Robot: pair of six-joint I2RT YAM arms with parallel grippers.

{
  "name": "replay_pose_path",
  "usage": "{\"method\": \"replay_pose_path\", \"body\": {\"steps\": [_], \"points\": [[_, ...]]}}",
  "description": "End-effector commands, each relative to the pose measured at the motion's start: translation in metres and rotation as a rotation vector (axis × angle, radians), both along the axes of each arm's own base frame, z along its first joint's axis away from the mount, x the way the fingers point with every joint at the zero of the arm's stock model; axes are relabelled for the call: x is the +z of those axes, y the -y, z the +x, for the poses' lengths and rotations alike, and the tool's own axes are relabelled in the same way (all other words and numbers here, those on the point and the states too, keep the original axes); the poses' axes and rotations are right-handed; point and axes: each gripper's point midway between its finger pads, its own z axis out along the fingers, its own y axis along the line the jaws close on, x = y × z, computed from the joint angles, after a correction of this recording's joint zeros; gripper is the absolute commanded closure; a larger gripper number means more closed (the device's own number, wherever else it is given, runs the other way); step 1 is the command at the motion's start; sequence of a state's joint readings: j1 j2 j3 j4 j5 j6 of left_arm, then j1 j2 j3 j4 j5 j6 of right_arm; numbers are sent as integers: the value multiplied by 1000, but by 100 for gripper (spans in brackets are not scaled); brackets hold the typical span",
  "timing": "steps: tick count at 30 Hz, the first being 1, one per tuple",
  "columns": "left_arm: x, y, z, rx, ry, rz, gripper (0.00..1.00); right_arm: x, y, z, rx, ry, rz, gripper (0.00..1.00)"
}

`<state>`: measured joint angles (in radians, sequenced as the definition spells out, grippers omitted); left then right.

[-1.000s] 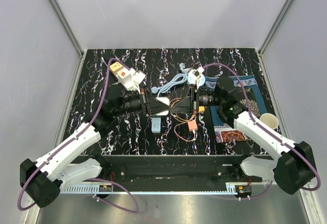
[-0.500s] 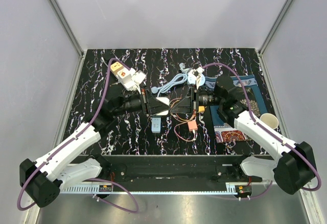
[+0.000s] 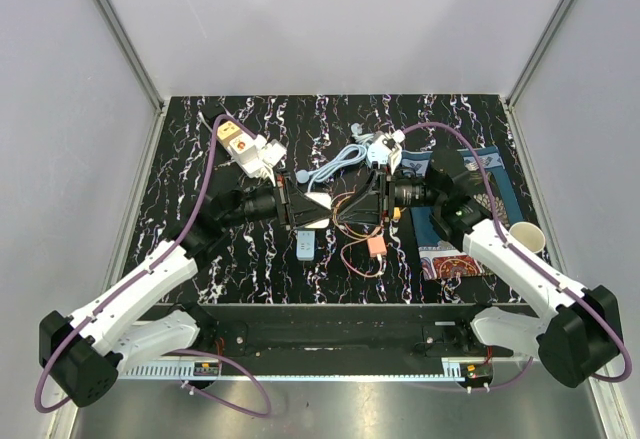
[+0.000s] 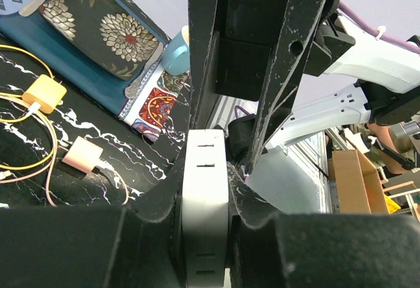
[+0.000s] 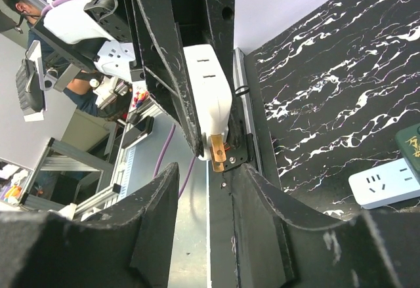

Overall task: Insert the plug
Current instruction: Adjust the plug.

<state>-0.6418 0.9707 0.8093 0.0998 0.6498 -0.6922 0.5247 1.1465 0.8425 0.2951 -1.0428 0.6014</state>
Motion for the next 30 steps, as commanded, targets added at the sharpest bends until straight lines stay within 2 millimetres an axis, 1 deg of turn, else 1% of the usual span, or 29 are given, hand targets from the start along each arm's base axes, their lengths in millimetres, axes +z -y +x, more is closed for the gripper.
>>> {"method": "replay_pose_path", "body": {"steps": [1, 5, 9, 11, 15, 19, 20, 22, 23, 24, 25, 27, 28, 30], "points": [[16, 0, -11, -67, 69, -50, 100, 27, 4, -4, 22, 91, 44, 52], [20, 2, -16, -100, 70, -65, 100, 29, 2, -1, 25, 96, 45, 55], [20, 3, -18, -116, 71, -71, 100, 32, 1, 0, 29, 101, 53, 62], [21, 4, -20, -126, 70, -73, 100, 32, 0, 0, 39, 91, 56, 67], [19, 4, -19, -127, 63, -70, 100, 36, -1, -2, 56, 103, 73, 71], [23, 5, -17, -127, 70, -75, 100, 35, -1, -3, 74, 96, 74, 77], [23, 5, -17, -127, 70, -75, 100, 35, 0, -3, 75, 95, 74, 83], [25, 5, -17, -126, 75, -79, 100, 36, 0, -5, 77, 98, 75, 90], [24, 5, -17, -124, 74, -78, 100, 35, 0, -5, 77, 93, 73, 98], [23, 5, -16, -114, 67, -74, 99, 35, 0, -5, 75, 95, 73, 100], [25, 3, -16, -107, 74, -75, 89, 36, 1, -6, 77, 96, 75, 100], [22, 1, -13, -90, 67, -70, 81, 35, 1, -5, 71, 95, 74, 100], [24, -3, -12, -78, 66, -79, 72, 35, 2, -6, 71, 96, 74, 100], [21, -7, -11, -68, 58, -89, 60, 37, 3, -6, 69, 101, 75, 100]]}}
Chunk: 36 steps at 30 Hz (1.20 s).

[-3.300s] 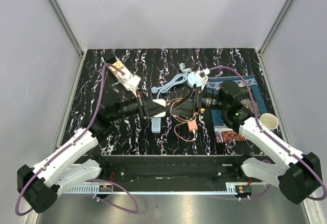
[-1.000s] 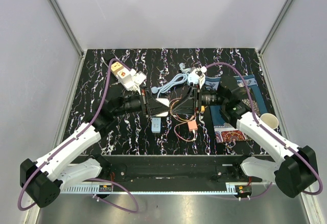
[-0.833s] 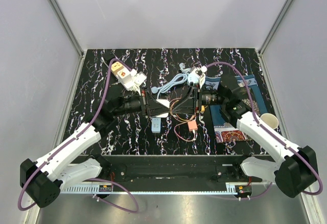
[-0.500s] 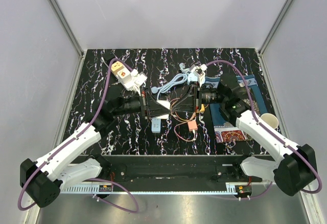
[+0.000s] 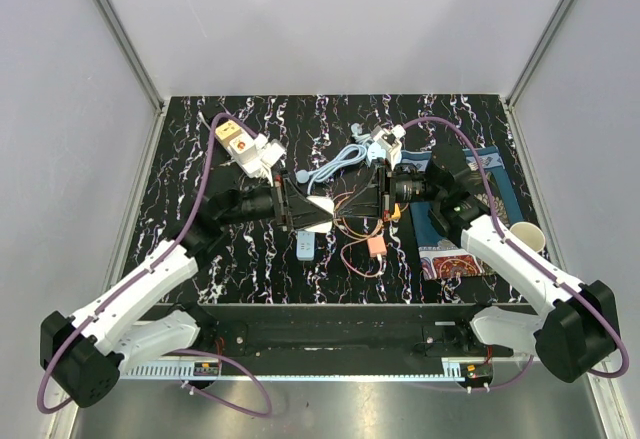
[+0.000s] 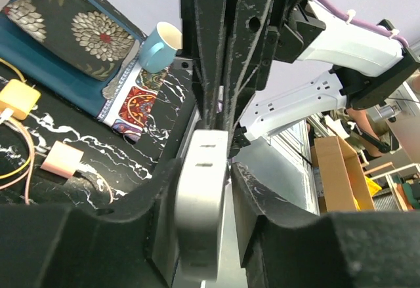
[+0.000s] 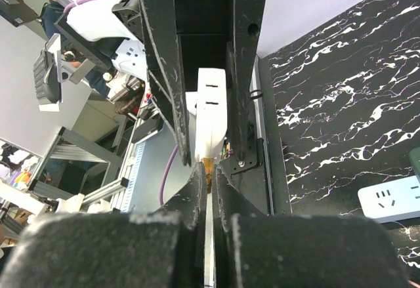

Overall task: Insert the plug
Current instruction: Adjust the plug.

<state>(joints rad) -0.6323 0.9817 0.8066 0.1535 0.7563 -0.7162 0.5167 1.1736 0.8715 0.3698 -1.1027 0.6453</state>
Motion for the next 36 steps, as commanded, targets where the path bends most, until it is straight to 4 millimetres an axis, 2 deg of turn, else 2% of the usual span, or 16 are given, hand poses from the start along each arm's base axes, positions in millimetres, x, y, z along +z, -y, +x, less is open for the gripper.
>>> {"method": "replay_pose_path", "body": {"steps": [1, 2, 5, 10, 15, 20, 31, 36], "points": [[16, -14, 4, 43, 39, -72, 56, 23, 5, -4, 14, 79, 43, 100], [12, -16, 4, 46, 24, -74, 51, 24, 5, -3, 13, 78, 42, 100], [16, -20, 3, 51, 30, -99, 45, 25, 5, -3, 11, 78, 42, 100], [12, -20, 1, 37, 9, -105, 42, 24, 5, -2, 8, 73, 41, 100], [20, -17, 0, 18, 9, -144, 42, 22, 4, 0, 8, 65, 37, 100], [25, -15, 2, 13, 10, -149, 47, 20, 3, 0, 9, 58, 35, 100], [19, -6, 5, 3, -17, -111, 54, 18, 3, 3, 2, 61, 29, 100], [18, -4, 4, -6, -20, -106, 63, 16, 3, 3, 3, 62, 25, 100]]}}
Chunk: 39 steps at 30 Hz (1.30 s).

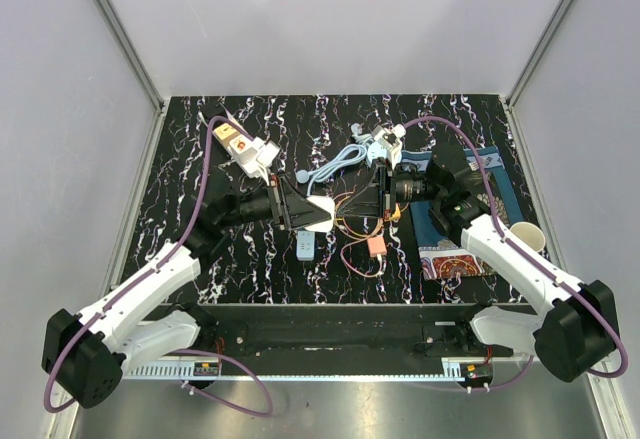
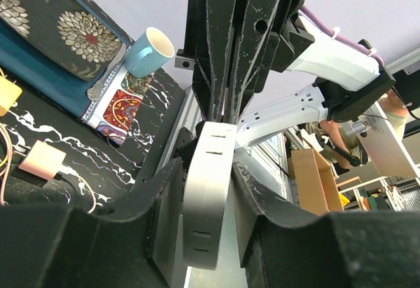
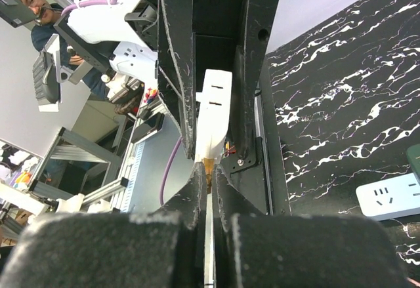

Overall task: Insert the plug
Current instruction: Adjust the plug, then insert the plug into the socket.

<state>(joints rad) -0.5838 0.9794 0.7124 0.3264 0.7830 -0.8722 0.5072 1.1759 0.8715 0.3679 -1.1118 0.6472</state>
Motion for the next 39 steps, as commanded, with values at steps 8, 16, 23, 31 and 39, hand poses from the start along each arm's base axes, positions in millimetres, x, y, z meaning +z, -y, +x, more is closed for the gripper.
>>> {"method": "replay_pose_path", "body": {"steps": [8, 16, 23, 31, 39], "points": [[20, 3, -3, -29, 64, -22, 100, 13, 1, 2, 5, 73, 10, 100], [-11, -9, 7, 76, 27, 138, 100, 10, 7, 11, -108, 97, -51, 31], [-66, -36, 28, 244, -76, 435, 100, -10, 37, 30, -382, 92, -228, 7], [-131, -58, 37, 362, -250, 737, 100, -61, 95, 42, -671, 56, -534, 3], [-179, -53, 43, 400, -329, 932, 100, -77, 135, 39, -833, 92, -639, 2]]}}
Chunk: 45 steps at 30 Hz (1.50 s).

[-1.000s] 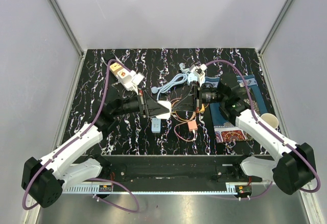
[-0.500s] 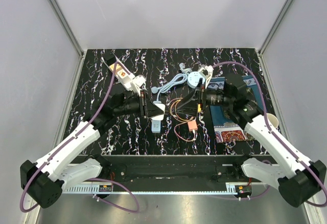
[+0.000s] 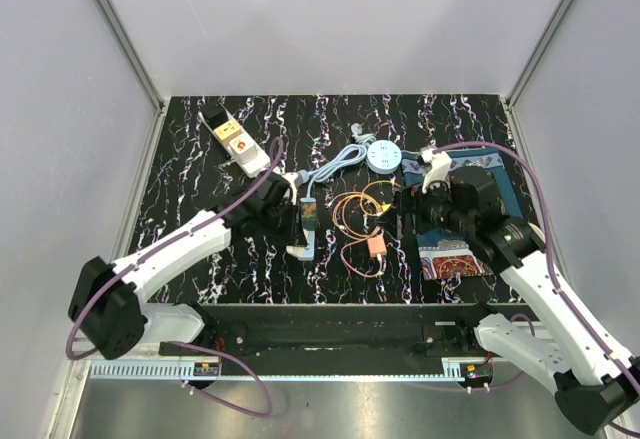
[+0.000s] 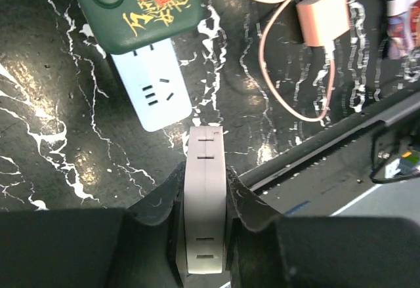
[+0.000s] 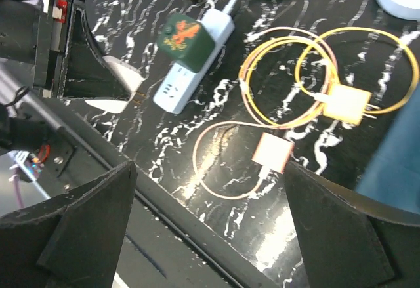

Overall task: Insert the plug
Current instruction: Insert the plug into the socket.

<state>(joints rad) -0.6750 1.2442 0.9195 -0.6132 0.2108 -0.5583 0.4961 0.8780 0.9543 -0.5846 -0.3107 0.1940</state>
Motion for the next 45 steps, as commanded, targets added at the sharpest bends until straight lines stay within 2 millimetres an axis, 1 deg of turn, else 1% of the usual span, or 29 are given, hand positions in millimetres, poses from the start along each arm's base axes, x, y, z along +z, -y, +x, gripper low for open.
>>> {"method": "replay_pose_path", "body": {"steps": [1, 3, 4, 10, 14, 17, 25, 32, 38, 45], "points": [[-4, 2, 17, 56, 32, 89, 100, -5, 35, 5, -149, 59, -100, 2], [-8, 5, 19, 65, 21, 103, 100, -6, 42, 2, -177, 68, -99, 1], [-14, 4, 21, 73, 11, 123, 100, -6, 45, 3, -193, 75, -106, 1], [-25, 1, 31, 122, -12, 189, 100, -8, 54, 0, -232, 98, -114, 1], [-32, -1, 34, 127, -18, 233, 100, -10, 57, 0, -242, 105, -119, 1], [-34, 0, 36, 120, -24, 240, 100, -10, 58, 1, -251, 112, -118, 1], [-46, -4, 34, 129, -49, 285, 100, -11, 60, 2, -262, 120, -121, 1], [-50, -2, 36, 128, -45, 302, 100, -11, 59, 1, -253, 121, -117, 1], [-45, 2, 40, 135, -25, 291, 100, -10, 59, 0, -250, 123, -115, 1], [-47, 2, 42, 140, -23, 302, 100, -9, 59, 0, -247, 125, -114, 1]]}}
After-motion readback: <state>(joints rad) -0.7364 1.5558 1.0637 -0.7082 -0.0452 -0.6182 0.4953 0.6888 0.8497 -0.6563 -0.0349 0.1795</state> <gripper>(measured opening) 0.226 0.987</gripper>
